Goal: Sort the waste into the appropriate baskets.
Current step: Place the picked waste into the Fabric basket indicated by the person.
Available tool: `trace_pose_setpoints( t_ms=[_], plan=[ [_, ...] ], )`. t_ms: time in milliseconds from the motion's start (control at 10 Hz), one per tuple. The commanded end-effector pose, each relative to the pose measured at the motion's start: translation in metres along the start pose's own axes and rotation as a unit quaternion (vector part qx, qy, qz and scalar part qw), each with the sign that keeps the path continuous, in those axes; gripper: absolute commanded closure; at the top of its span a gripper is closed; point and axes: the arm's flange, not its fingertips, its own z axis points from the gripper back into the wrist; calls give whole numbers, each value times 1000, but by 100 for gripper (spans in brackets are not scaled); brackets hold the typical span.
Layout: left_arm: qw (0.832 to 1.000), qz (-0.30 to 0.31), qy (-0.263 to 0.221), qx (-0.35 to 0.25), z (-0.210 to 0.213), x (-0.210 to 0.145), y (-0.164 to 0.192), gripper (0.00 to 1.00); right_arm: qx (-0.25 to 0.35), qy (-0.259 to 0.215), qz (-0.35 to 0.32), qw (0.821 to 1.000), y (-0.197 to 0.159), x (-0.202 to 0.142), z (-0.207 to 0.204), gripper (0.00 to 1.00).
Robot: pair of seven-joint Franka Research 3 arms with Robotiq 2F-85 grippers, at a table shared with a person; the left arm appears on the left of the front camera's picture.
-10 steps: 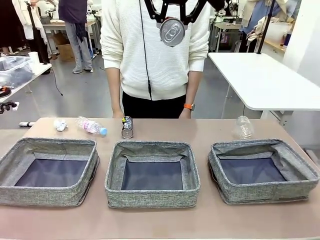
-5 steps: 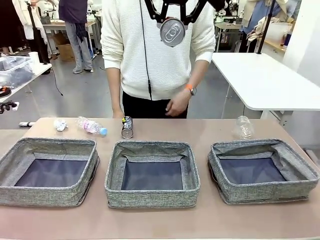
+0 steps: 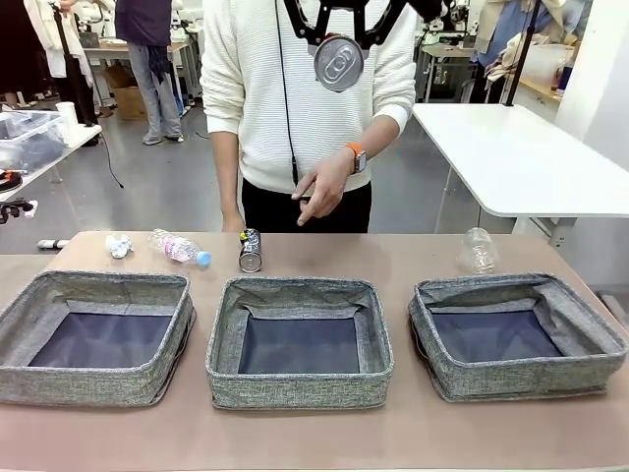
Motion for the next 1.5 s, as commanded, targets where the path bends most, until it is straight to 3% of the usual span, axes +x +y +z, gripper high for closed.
trace_pose_setpoints(
  t_ms=[0,900,1100,1300,1400],
  plan=[
    [1000,-11,-4,-8,-1,0,-1,0,-1,-8,8,1000,-2,1,2,65],
    [1000,-11,-4,-8,-1,0,-1,0,0,0,0,1000,0,0,0,65],
    [1000,-11,-4,-8,-1,0,-1,0,49,8,76,996,9,-12,-63,65],
    [1000,-11,-4,-8,-1,0,-1,0,114,20,97,989,-1,-39,-135,65],
    [1000,-11,-4,-8,-1,0,-1,0,100,33,109,988,-2,-56,-170,65]
  ],
)
